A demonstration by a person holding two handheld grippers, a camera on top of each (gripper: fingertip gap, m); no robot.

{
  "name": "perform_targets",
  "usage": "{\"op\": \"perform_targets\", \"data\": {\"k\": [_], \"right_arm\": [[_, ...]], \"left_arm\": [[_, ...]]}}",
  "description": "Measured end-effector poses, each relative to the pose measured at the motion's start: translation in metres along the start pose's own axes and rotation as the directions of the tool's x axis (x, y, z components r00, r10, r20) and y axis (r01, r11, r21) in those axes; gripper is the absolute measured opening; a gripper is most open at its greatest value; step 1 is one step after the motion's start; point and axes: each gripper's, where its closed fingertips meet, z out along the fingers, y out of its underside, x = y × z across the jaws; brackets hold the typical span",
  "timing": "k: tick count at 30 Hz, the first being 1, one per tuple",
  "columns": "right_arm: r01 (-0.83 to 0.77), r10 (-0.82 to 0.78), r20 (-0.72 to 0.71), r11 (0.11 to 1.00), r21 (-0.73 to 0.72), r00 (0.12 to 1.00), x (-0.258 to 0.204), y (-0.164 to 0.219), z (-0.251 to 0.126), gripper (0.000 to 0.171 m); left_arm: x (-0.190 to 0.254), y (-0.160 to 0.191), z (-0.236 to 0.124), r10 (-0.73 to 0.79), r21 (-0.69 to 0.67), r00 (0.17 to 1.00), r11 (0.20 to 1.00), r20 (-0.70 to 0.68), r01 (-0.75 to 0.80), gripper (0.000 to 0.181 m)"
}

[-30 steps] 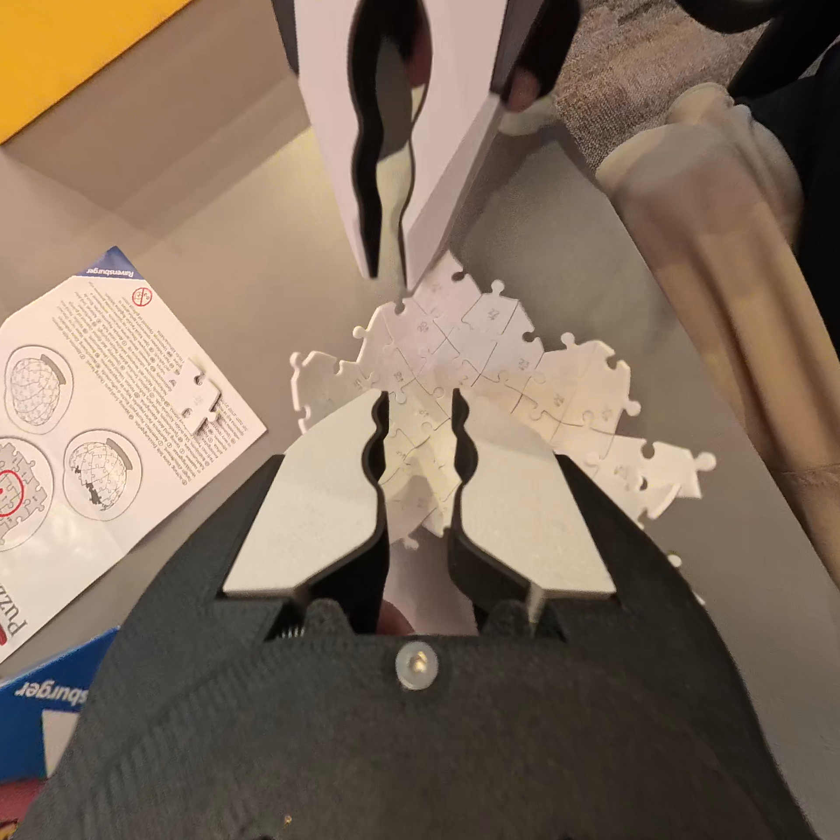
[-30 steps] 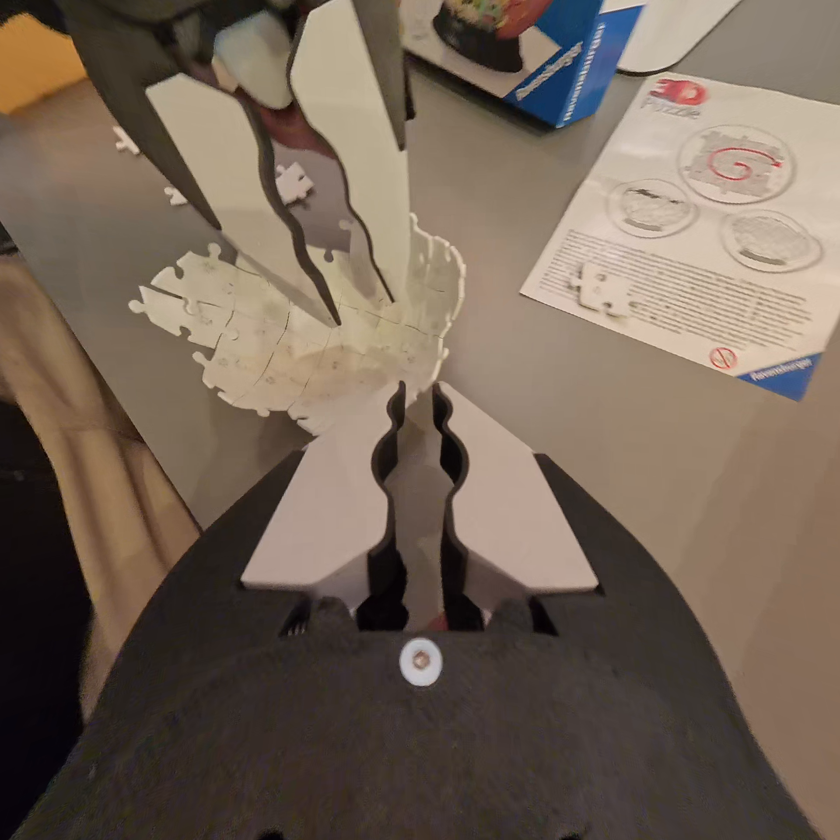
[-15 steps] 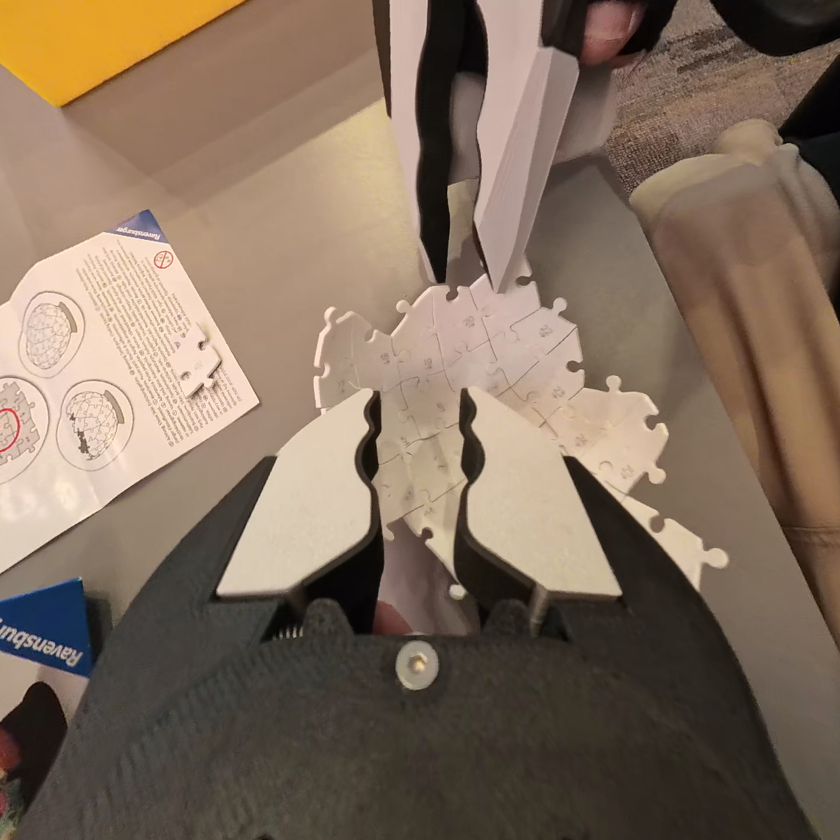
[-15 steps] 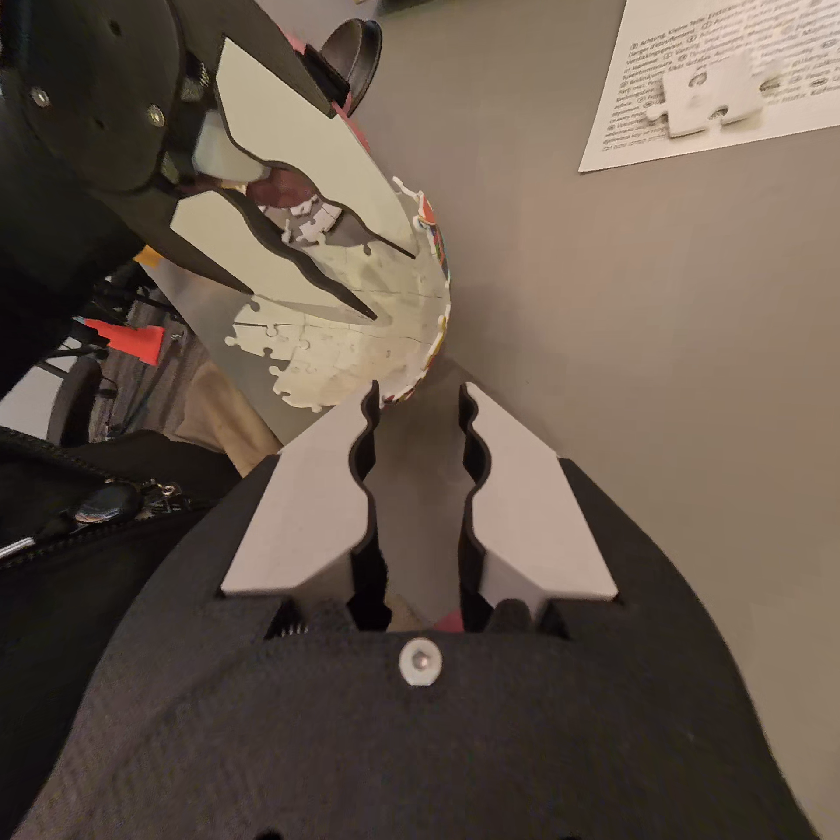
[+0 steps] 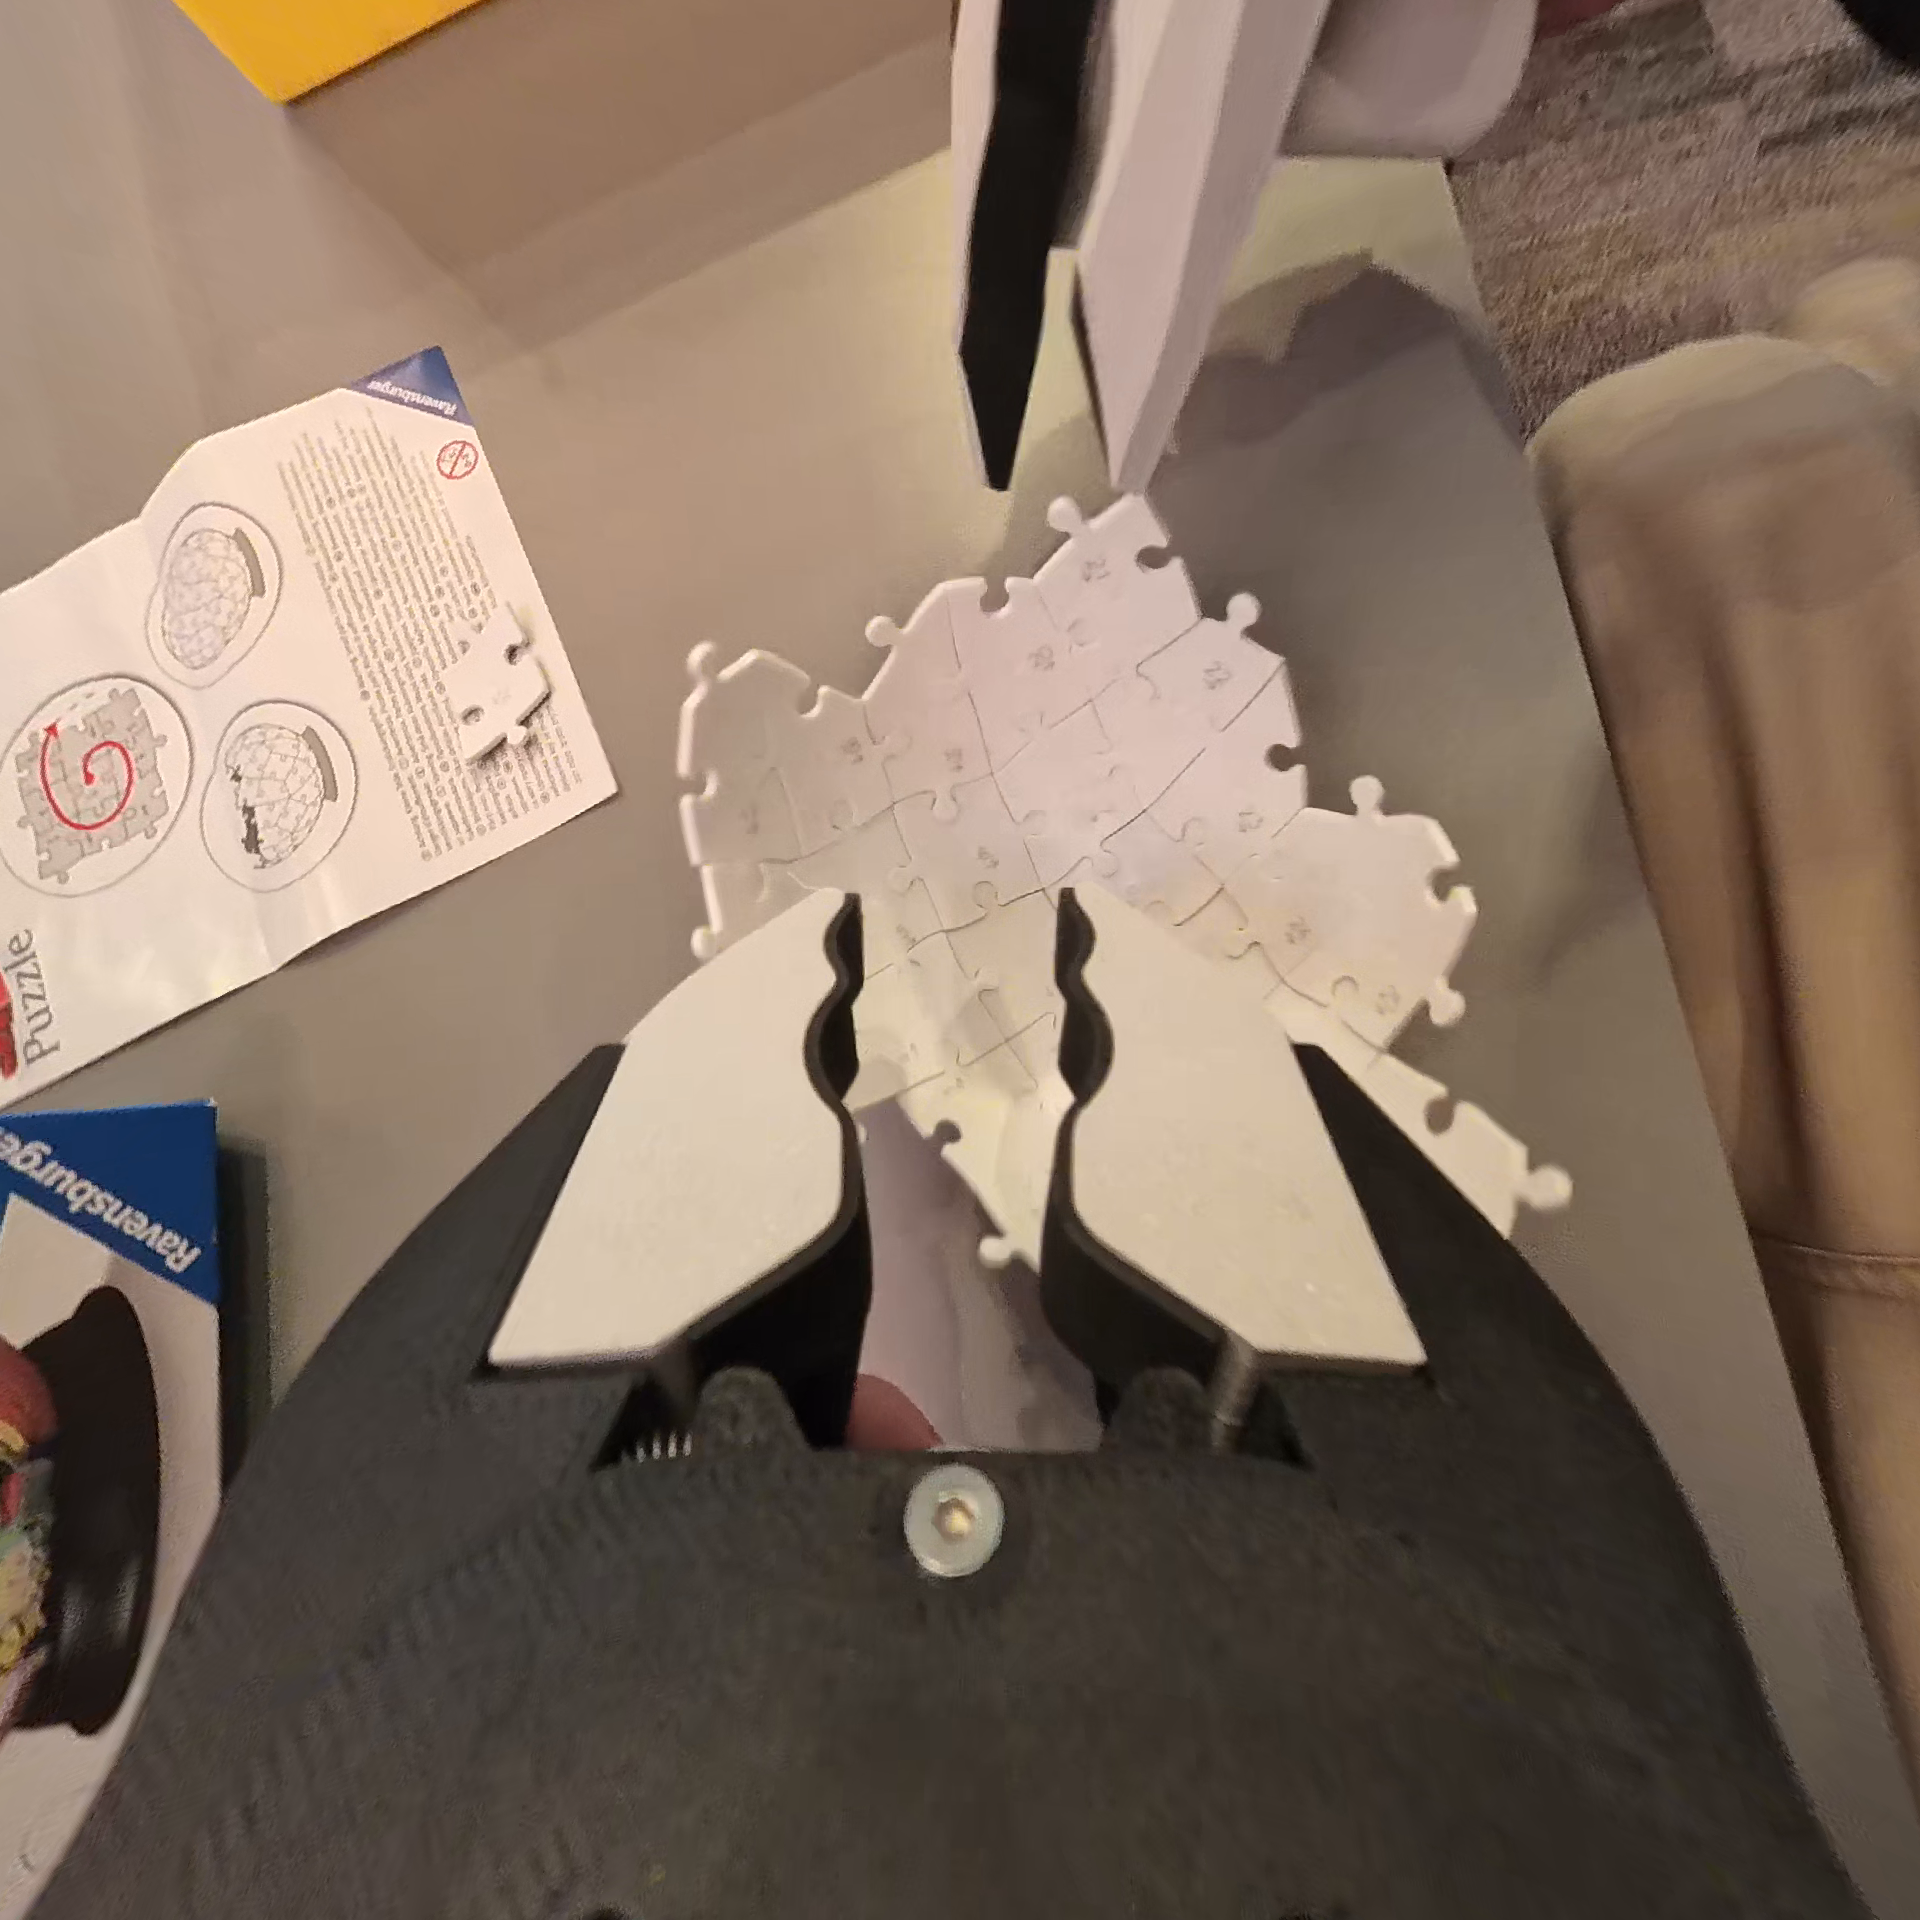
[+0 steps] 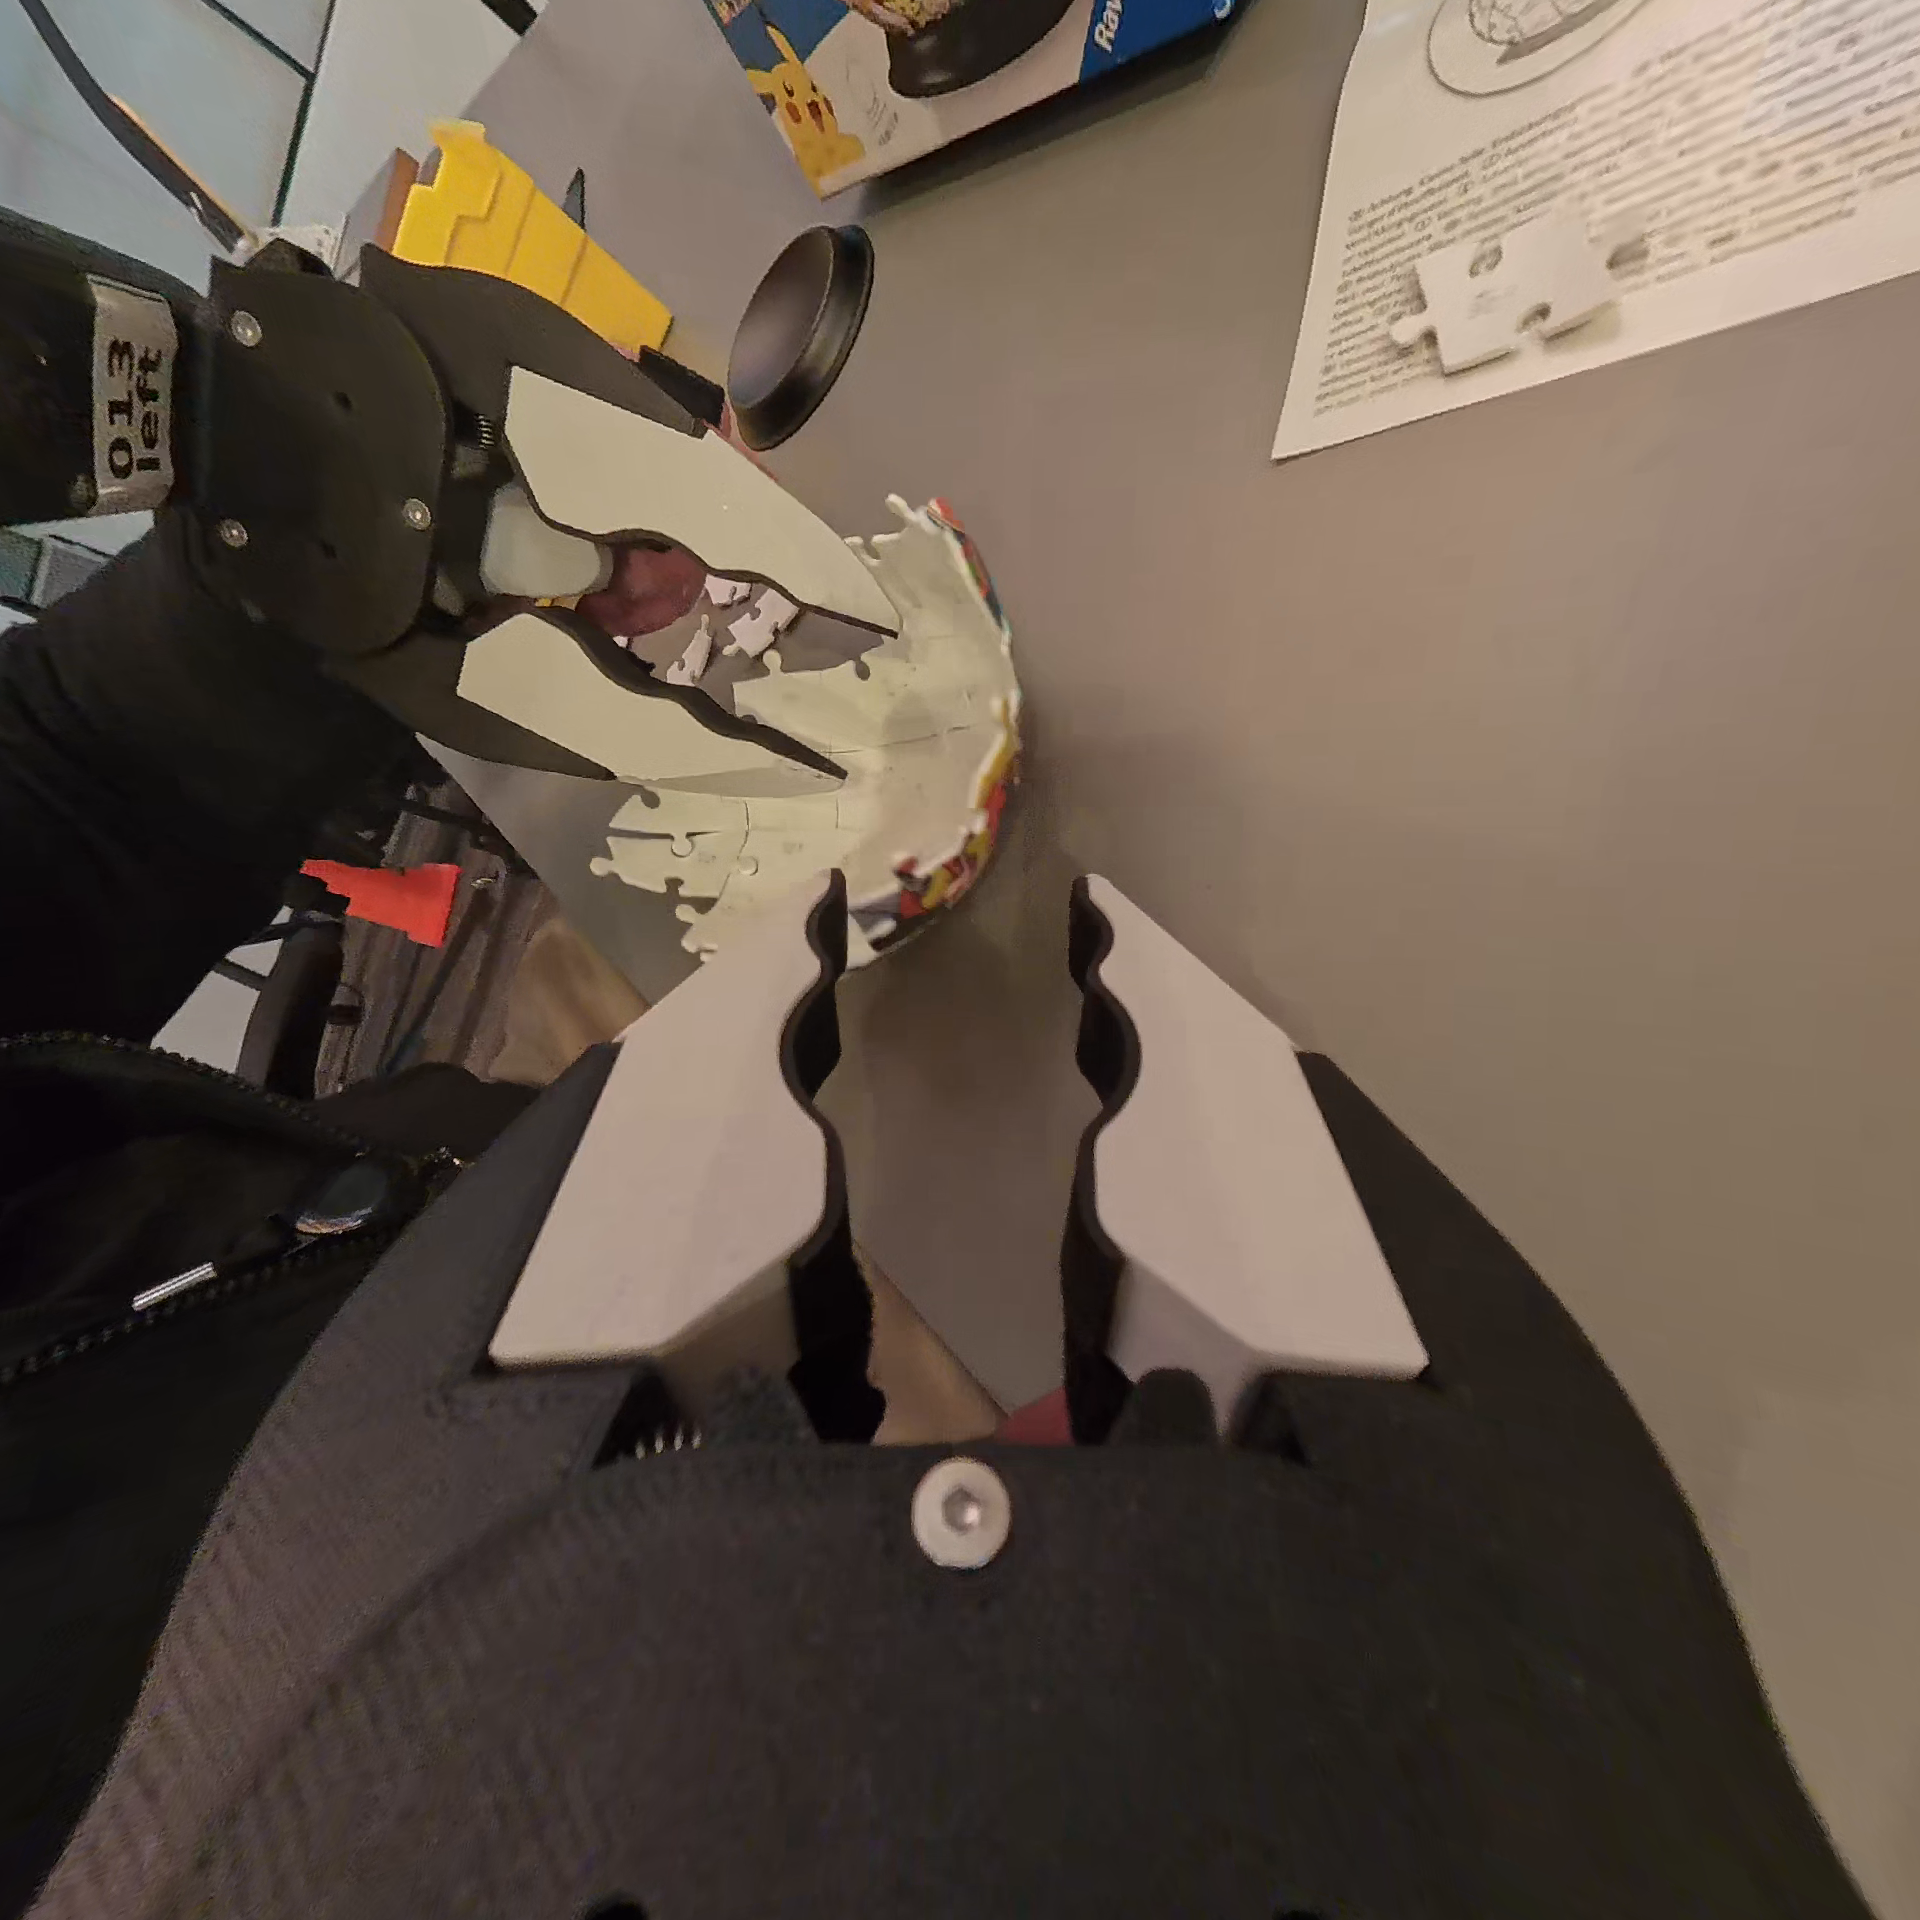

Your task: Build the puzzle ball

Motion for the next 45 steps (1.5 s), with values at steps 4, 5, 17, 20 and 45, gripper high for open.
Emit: {"op": "perform_targets", "data": {"k": [4,5,17,20,45], "right_arm": [[0.027,-0.026,-0.009,0.999,0.022,1.0,-0.004,-0.004,0.0,0.045],[0.025,-0.025,-0.008,0.999,0.034,1.0,-0.004,-0.005,-0.002,0.045],[0.114,-0.098,-0.117,0.984,0.138,0.988,0.009,-0.015,-0.018,0.044],[0.153,-0.133,-0.159,0.981,0.118,0.978,0.015,-0.013,-0.018,0.043],[0.285,-0.294,-0.093,0.954,-0.095,0.951,0.001,0.017,-0.004,0.041]], "left_arm": [[-0.013,-0.002,-0.02,-0.113,0.081,0.993,0.991,0.035,0.11,0.037],[-0.018,0.001,-0.025,-0.14,0.089,0.989,0.987,0.052,0.135,0.037],[-0.035,0.039,-0.066,-0.334,0.12,0.93,0.94,0.151,0.318,0.038],[-0.034,0.054,-0.078,-0.367,0.109,0.912,0.929,0.183,0.352,0.039],[0.052,0.089,-0.073,-0.289,0.003,0.919,0.954,0.27,0.299,0.048]]}}
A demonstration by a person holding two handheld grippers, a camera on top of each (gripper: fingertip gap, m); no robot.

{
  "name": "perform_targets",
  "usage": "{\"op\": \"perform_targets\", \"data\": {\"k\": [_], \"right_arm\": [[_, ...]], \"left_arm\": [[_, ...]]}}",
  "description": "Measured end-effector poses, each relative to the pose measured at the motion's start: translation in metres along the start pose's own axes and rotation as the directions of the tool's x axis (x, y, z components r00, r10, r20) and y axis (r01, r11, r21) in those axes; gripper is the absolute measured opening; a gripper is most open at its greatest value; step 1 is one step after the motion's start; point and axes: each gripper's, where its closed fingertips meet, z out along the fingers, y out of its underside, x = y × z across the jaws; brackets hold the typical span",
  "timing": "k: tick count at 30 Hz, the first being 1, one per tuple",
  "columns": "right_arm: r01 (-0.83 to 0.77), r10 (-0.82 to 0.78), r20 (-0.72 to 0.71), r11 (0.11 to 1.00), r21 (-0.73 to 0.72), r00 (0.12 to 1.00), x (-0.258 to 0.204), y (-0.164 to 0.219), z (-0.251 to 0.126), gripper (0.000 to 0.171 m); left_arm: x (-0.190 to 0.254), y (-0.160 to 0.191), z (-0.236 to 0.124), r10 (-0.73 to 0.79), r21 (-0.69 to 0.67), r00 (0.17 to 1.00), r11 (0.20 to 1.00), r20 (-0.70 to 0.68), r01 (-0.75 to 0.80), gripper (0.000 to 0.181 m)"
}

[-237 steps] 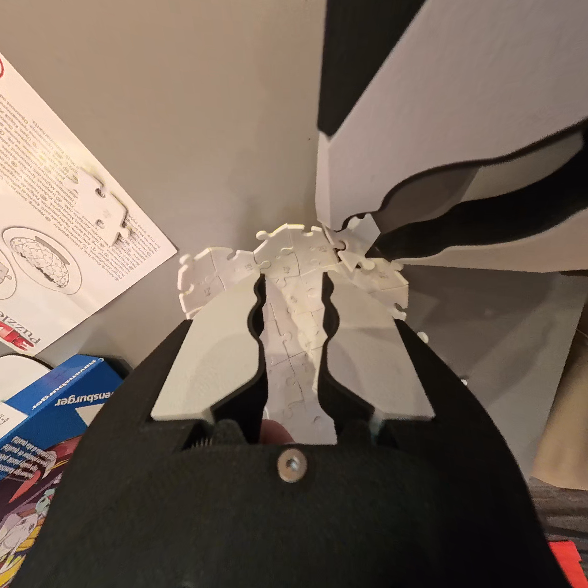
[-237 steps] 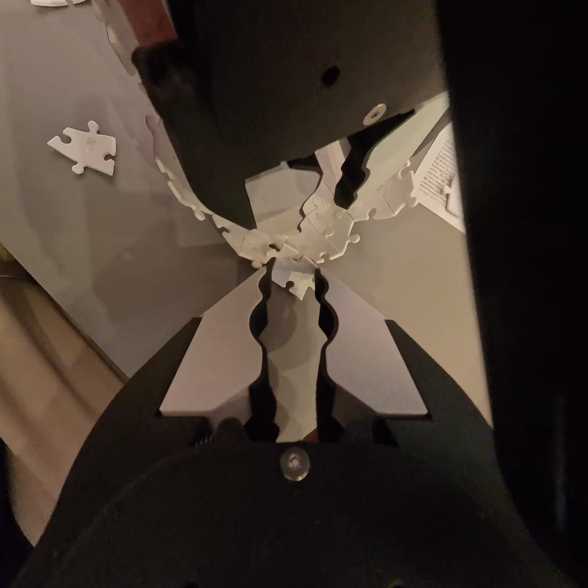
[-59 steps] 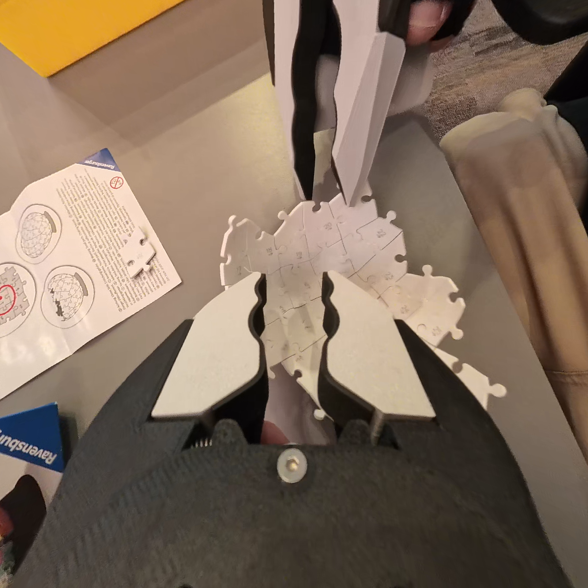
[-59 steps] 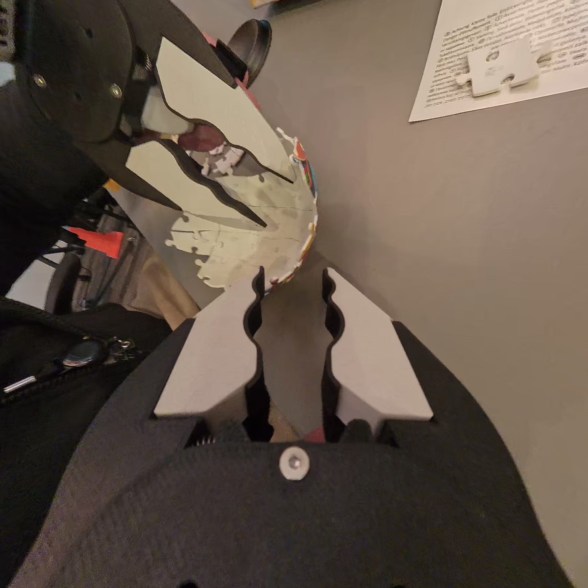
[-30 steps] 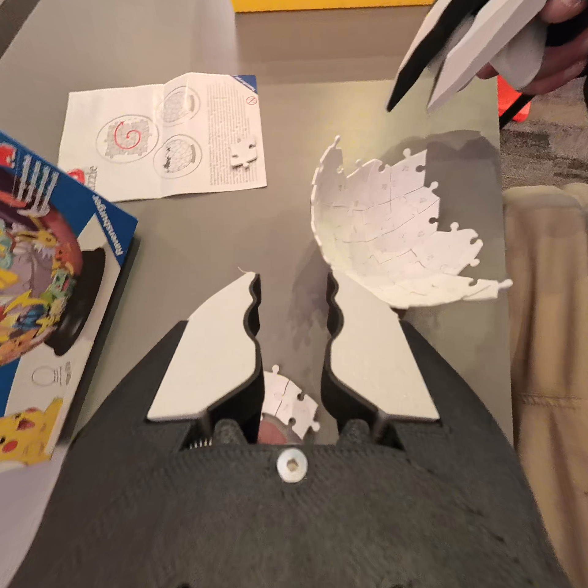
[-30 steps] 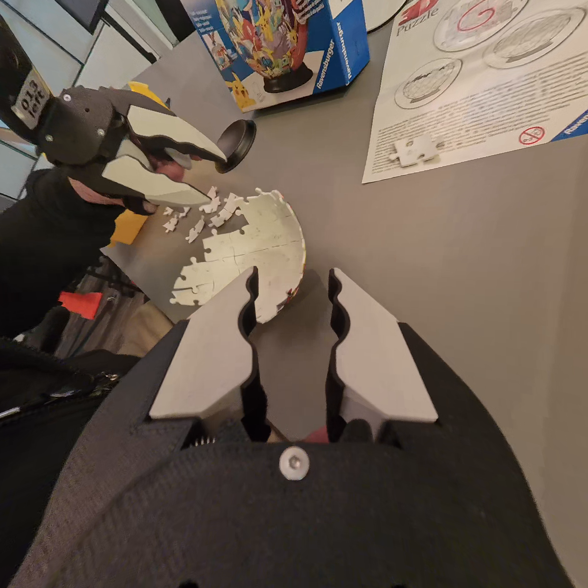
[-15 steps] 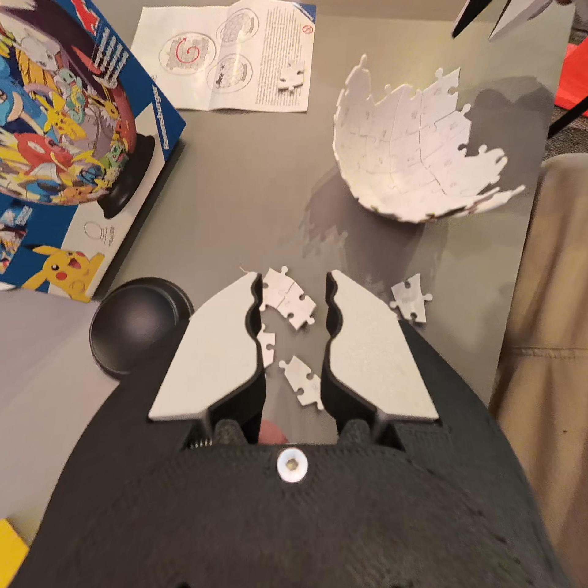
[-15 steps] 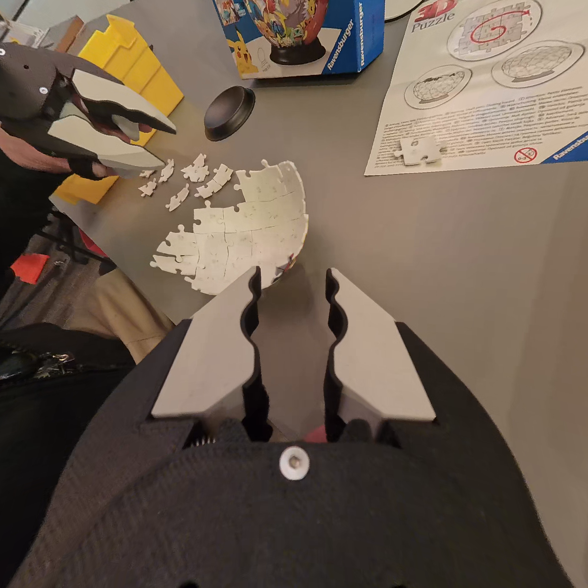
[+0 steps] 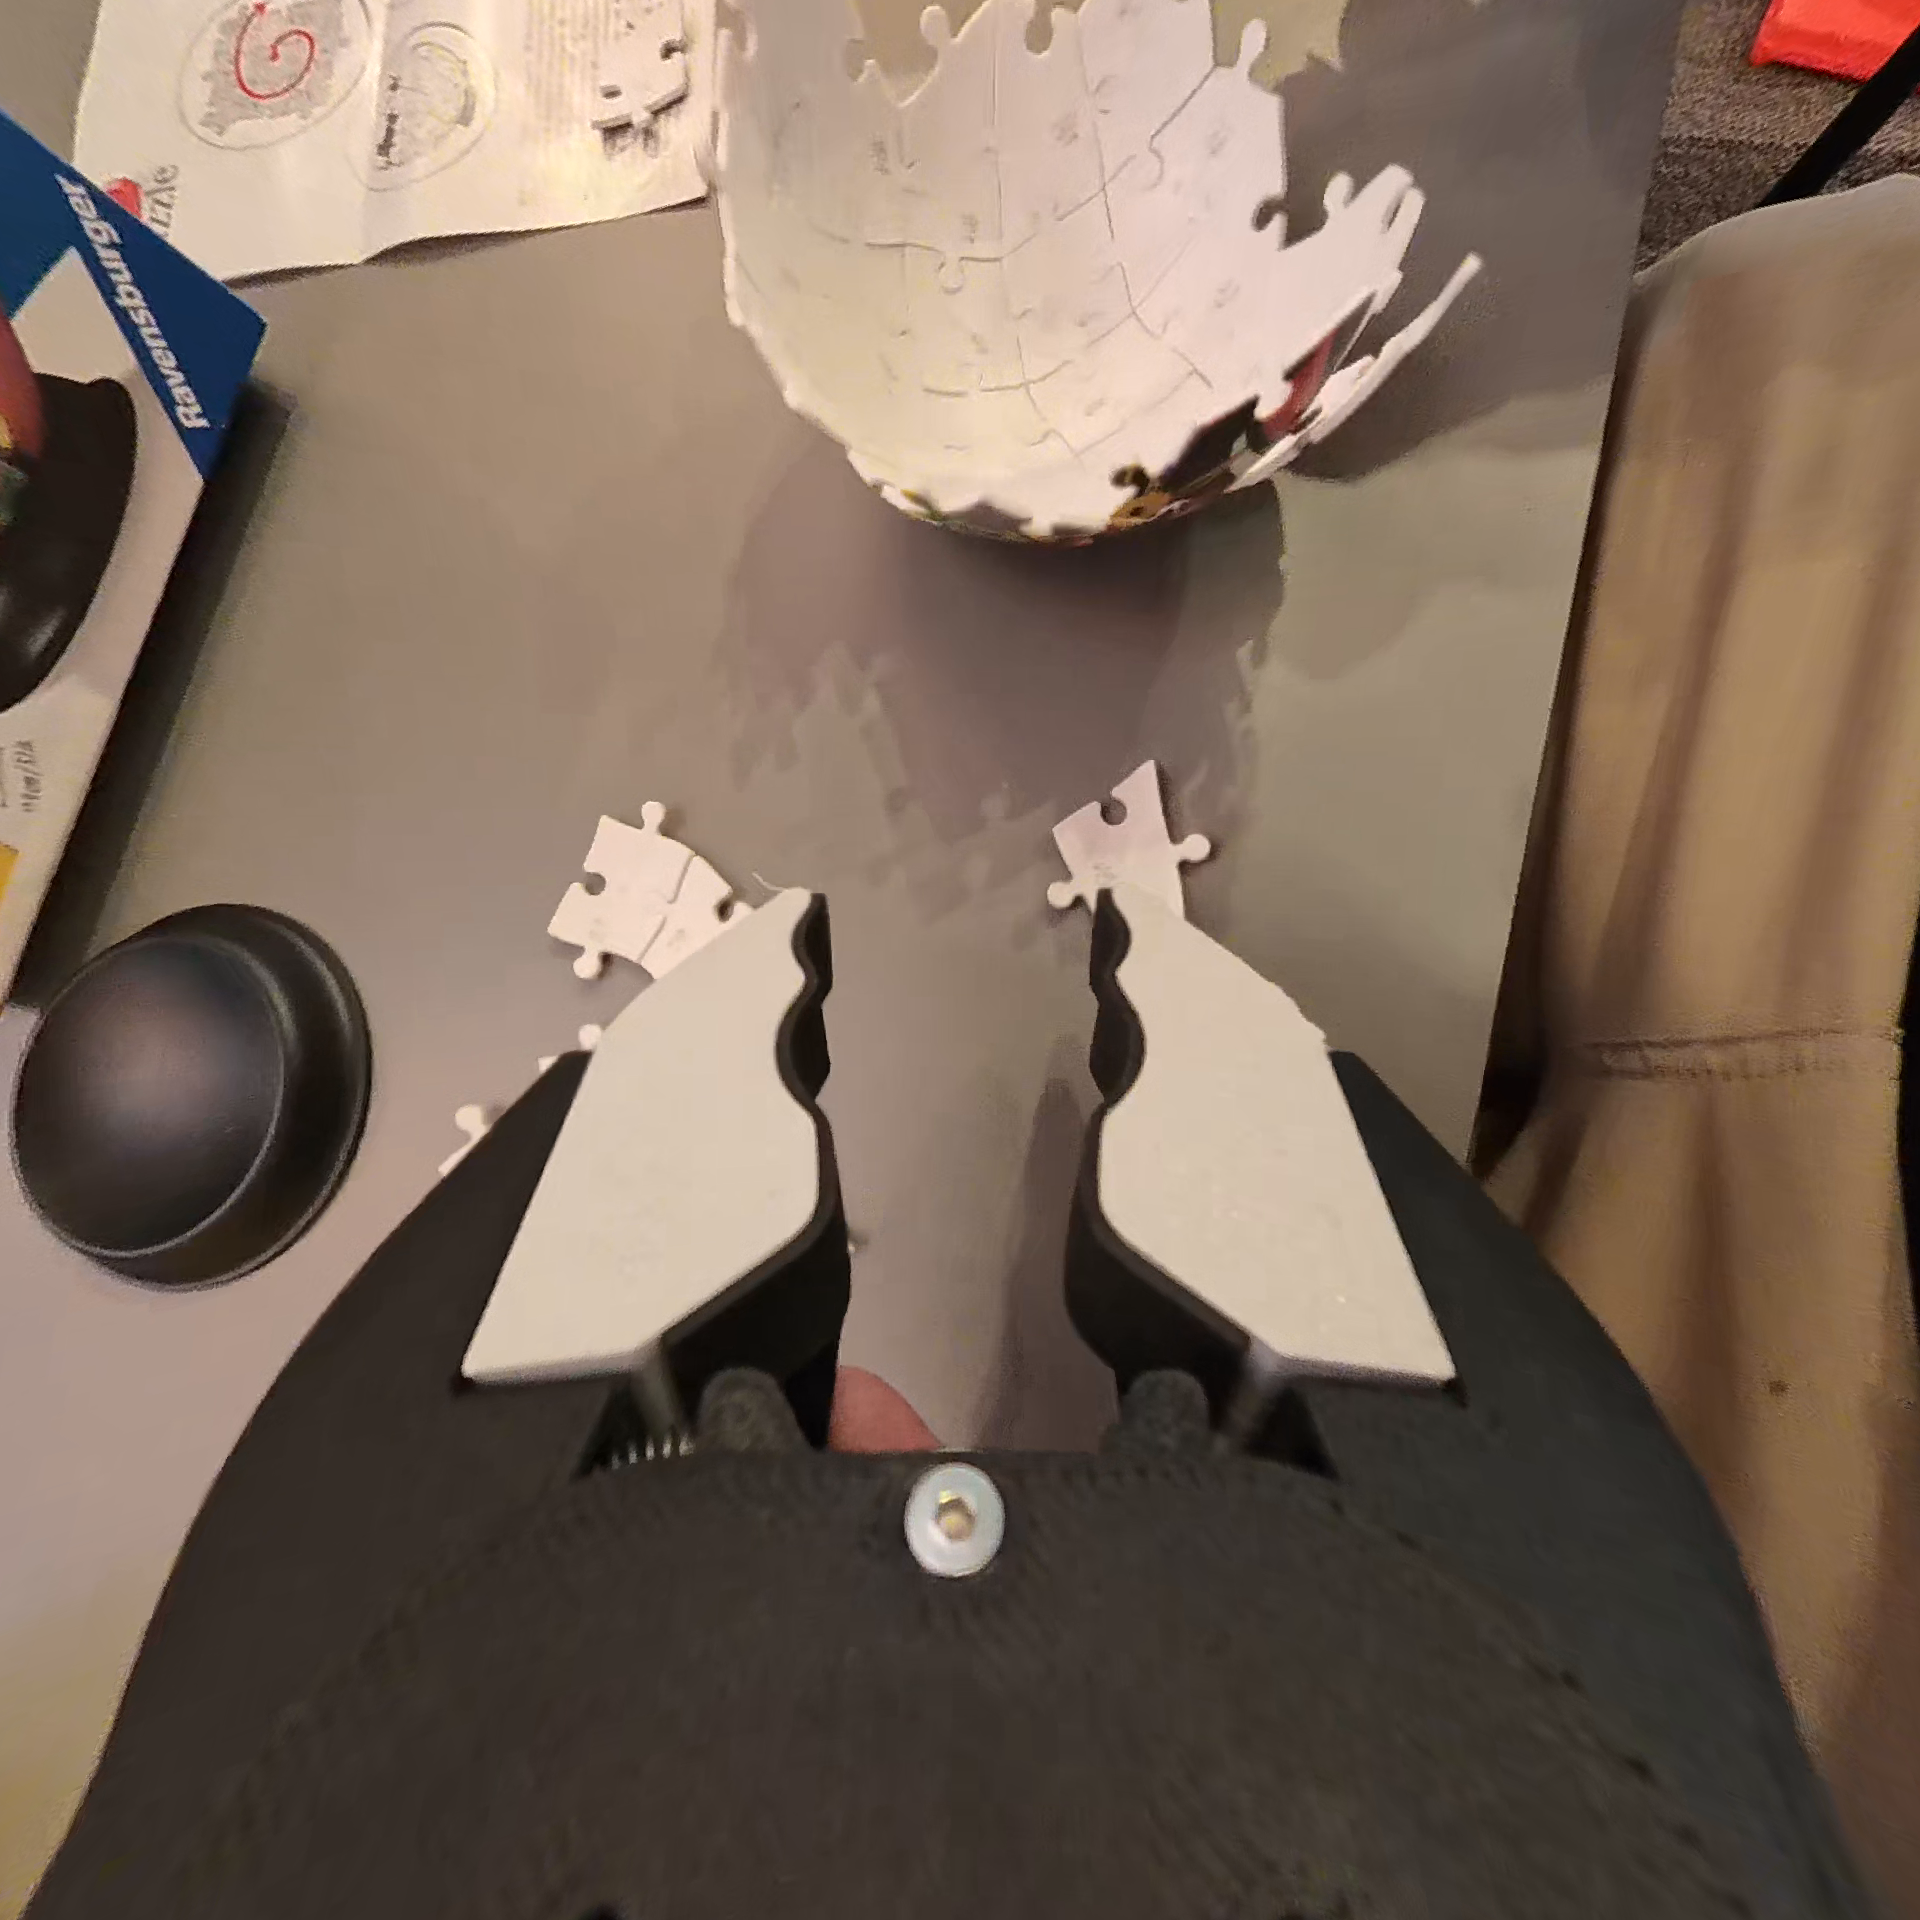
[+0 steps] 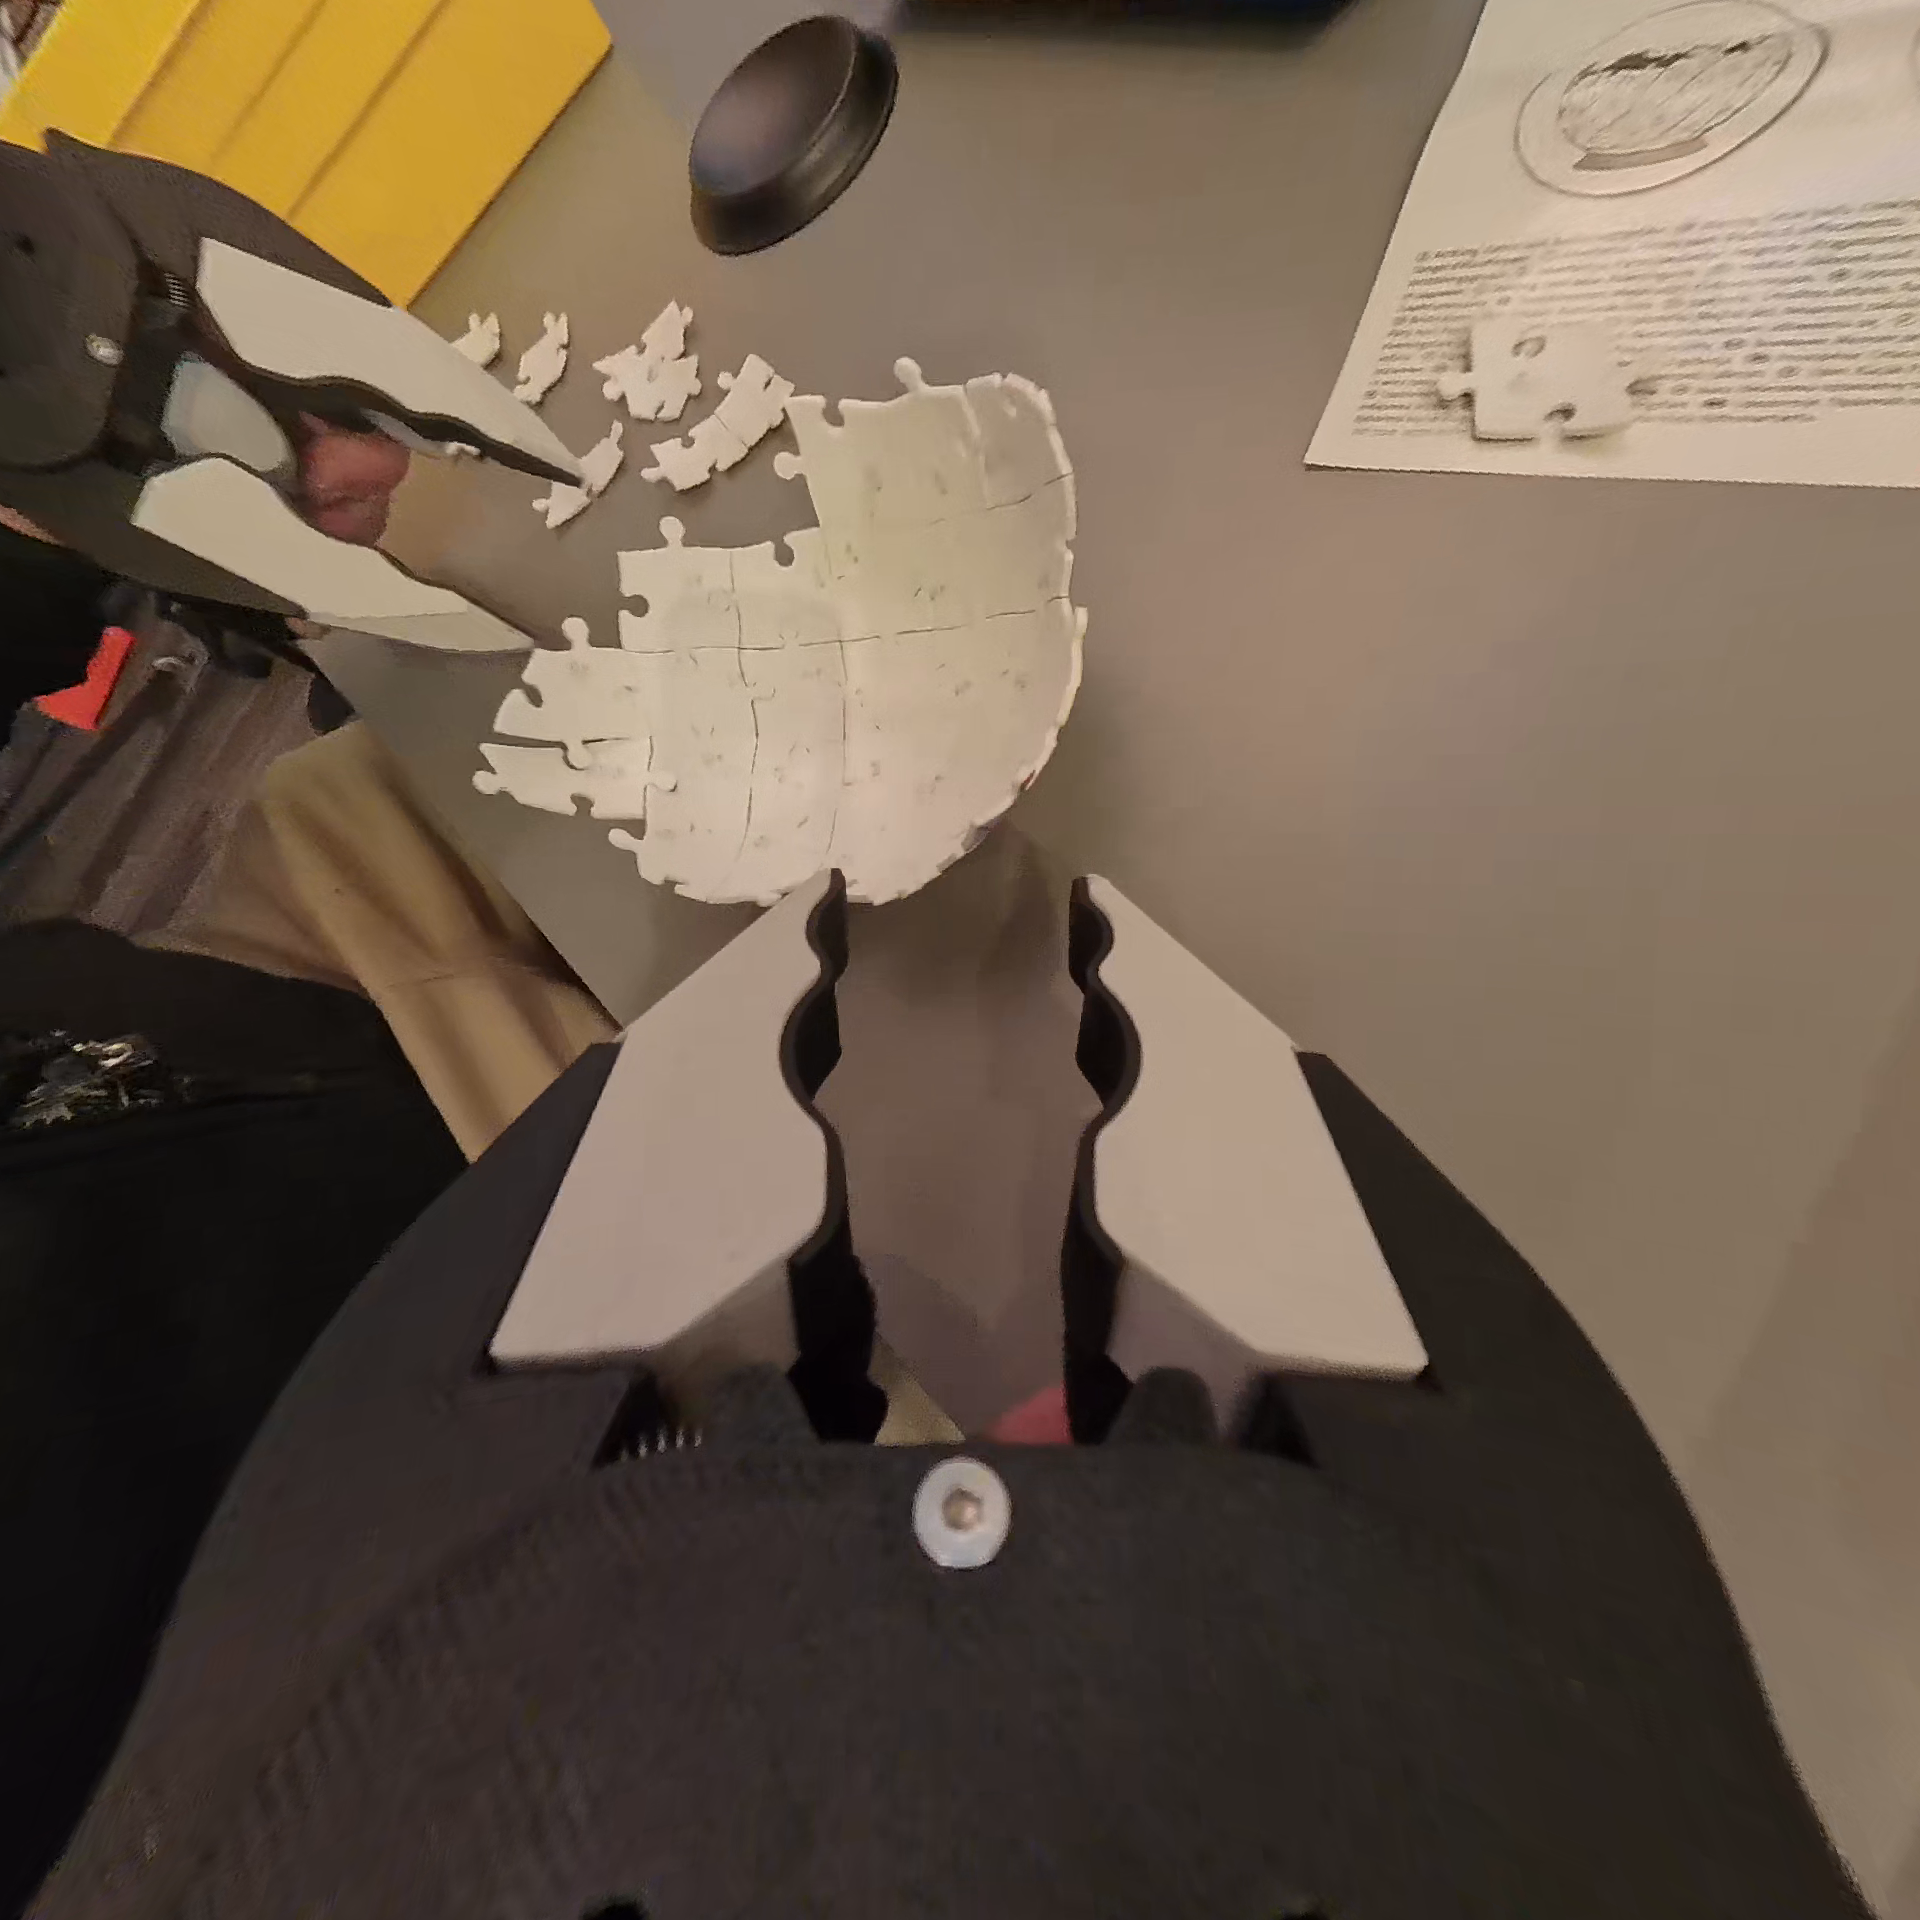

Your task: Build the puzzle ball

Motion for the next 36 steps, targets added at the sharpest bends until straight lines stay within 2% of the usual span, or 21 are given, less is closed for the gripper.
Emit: {"op": "perform_targets", "data": {"k": [8,14,18,25,36], "right_arm": [[0.048,-0.038,0.102,0.994,-0.099,0.994,-0.013,0.012,-0.005,0.044],[0.05,-0.034,0.124,0.99,-0.129,0.992,-0.014,0.019,0.001,0.04],[0.058,-0.038,0.137,0.988,-0.144,0.99,-0.016,0.021,0.005,0.039],[0.051,-0.035,0.12,0.99,-0.133,0.992,-0.012,0.02,0.005,0.039],[0.05,-0.042,0.081,0.994,-0.098,0.996,-0.004,0.013,0.003,0.039]], "left_arm": [[-0.01,-0.028,0.009,0.024,0.054,1.0,0.998,0.015,-0.024,0.046],[-0.018,-0.044,0.012,0.012,0.09,1.0,0.996,0.02,-0.014,0.044],[-0.008,-0.053,0.019,0.024,0.098,0.999,0.995,-0.023,-0.022,0.044],[0.019,-0.051,0.028,0.073,0.072,0.994,0.995,-0.079,-0.067,0.043],[0.021,-0.034,0.021,0.011,0.055,0.999,0.998,-0.04,-0.008,0.044]]}}
